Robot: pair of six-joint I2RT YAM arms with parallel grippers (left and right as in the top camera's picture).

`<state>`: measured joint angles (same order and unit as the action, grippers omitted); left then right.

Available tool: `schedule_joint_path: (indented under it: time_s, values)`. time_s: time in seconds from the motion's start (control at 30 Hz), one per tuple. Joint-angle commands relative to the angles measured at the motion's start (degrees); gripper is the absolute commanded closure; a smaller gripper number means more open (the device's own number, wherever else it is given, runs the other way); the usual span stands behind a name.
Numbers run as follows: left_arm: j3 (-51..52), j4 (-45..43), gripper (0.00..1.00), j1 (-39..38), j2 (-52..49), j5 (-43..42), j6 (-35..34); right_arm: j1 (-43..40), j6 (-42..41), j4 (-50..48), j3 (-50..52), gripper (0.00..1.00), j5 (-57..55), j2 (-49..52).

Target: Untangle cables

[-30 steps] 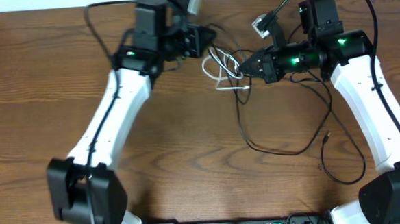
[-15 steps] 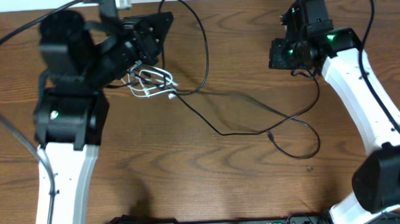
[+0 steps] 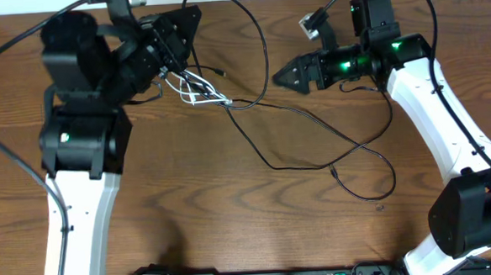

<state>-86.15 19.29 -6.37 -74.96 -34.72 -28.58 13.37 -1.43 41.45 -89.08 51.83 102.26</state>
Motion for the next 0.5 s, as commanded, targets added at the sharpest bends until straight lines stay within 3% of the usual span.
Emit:
schedule_joint_path:
  time_s: [0.0, 0.2, 0.47]
  values:
    - [-1.8, 1.9, 0.93, 0.4, -2.3, 4.8, -0.7, 0.0, 1.5, -0.3, -0.4, 0.01, 5.8, -1.5]
    - [-1.8, 2.7, 0.93, 0.3, -5.0, 4.8, -5.5, 2.1, 0.0, -3.0, -0.4, 0.01, 2.5, -1.5]
    - [-1.9, 2.5, 0.93, 0.3, -4.7, 1.7, -8.2, 9.6, -20.1, -10.2, -0.3, 0.01, -20.3, 1.8]
